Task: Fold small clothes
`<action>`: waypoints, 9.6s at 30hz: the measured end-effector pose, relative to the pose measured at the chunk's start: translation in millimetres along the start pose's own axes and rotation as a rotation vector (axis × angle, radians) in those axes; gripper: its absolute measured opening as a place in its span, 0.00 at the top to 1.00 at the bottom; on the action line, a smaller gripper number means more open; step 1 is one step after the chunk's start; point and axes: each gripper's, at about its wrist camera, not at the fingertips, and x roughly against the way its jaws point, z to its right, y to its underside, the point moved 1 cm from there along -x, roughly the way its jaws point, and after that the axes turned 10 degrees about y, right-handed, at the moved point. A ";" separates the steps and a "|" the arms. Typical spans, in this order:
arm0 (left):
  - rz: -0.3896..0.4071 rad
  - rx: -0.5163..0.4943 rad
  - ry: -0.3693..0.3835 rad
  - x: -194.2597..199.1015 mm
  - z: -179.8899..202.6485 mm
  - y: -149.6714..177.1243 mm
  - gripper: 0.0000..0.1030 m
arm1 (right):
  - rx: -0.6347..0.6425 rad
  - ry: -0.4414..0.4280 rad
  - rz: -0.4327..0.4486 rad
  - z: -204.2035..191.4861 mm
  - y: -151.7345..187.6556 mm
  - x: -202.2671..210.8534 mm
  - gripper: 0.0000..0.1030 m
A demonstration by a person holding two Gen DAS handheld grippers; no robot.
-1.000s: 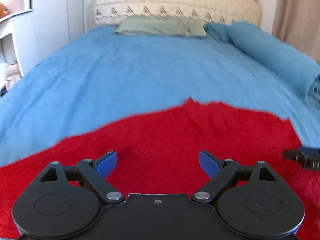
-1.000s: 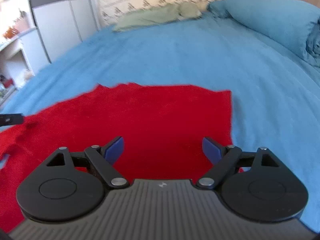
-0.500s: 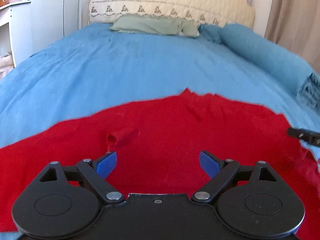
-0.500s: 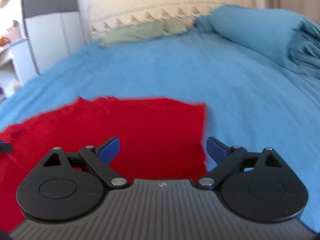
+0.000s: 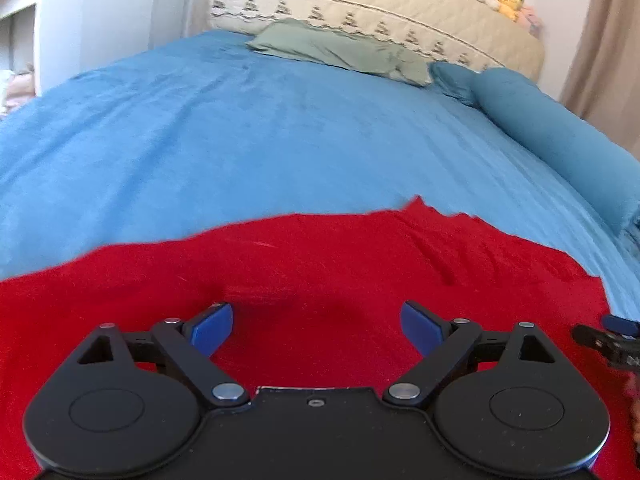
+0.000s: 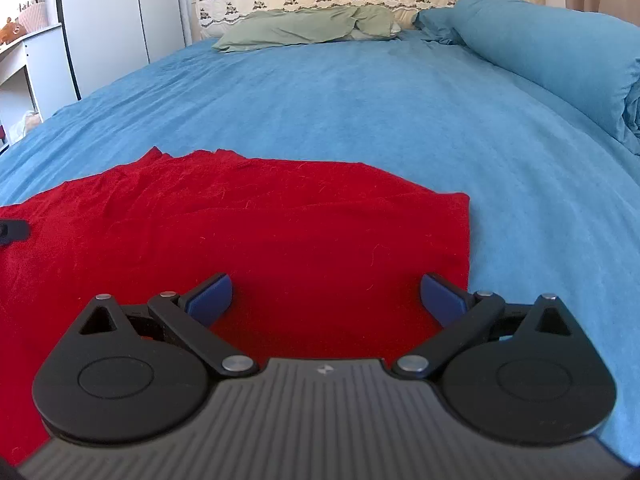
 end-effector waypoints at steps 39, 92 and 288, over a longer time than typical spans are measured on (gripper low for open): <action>0.370 0.541 -0.464 284.8 -268.0 100.0 0.38 | 0.238 -0.241 -0.011 -193.6 9.2 170.7 0.00; -0.007 -0.253 0.155 22.4 156.4 35.1 0.18 | -0.259 -0.175 -0.085 54.1 19.2 122.5 0.00; 0.124 0.295 -0.077 6.3 -24.9 -82.9 0.15 | -0.261 -0.054 -0.075 70.0 -87.3 3.9 0.21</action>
